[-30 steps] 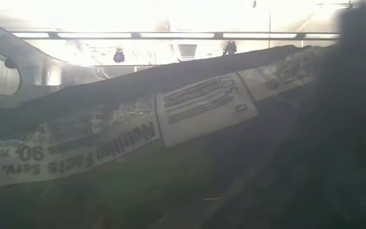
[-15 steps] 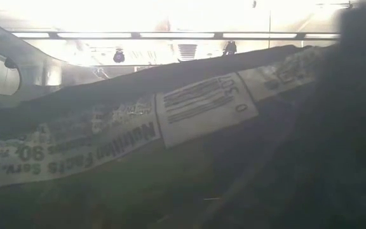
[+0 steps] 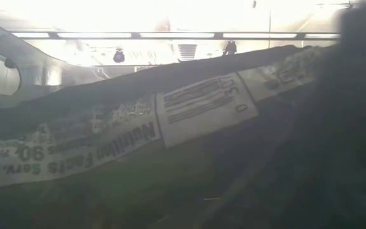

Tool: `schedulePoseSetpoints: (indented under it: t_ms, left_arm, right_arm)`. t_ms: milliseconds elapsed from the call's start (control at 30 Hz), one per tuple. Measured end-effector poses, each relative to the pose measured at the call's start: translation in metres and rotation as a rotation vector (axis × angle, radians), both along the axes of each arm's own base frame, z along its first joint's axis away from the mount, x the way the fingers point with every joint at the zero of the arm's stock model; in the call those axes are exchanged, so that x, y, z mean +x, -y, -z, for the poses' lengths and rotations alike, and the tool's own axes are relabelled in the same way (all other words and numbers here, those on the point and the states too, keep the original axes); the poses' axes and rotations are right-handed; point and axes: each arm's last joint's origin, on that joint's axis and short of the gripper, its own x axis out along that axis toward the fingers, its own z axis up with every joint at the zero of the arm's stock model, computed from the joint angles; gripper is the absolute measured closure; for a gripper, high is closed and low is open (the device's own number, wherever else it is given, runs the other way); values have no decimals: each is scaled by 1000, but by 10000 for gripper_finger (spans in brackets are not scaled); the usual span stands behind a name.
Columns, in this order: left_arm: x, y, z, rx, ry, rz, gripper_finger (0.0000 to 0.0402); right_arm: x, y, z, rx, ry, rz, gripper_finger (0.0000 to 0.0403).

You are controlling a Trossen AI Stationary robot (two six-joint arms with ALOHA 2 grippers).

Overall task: Pick and place Granola Bars by type
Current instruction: Put the bottom left yellow granola bar into the top right bin

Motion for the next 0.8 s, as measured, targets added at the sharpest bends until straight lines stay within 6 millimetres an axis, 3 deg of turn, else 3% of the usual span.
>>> schedulePoseSetpoints:
  t_ms: [200, 333, 667, 800]
  left_arm:
    - [-6, -2, 2, -5, -51, -59, 250]
    - [-19, -3, -4, 7, -67, -107, 239]
    - [-59, 0, -9, -24, -180, -141, 239]
    - [-72, 0, -9, -46, -224, -154, 256]
  right_arm:
    - [-9, 0, -1, -1, -38, 1, 378]
    - [-23, -2, -3, -23, -80, -3, 379]
    - [-85, -4, -17, -53, -189, 42, 379]
    - [-114, -5, -18, -54, -264, 109, 379]
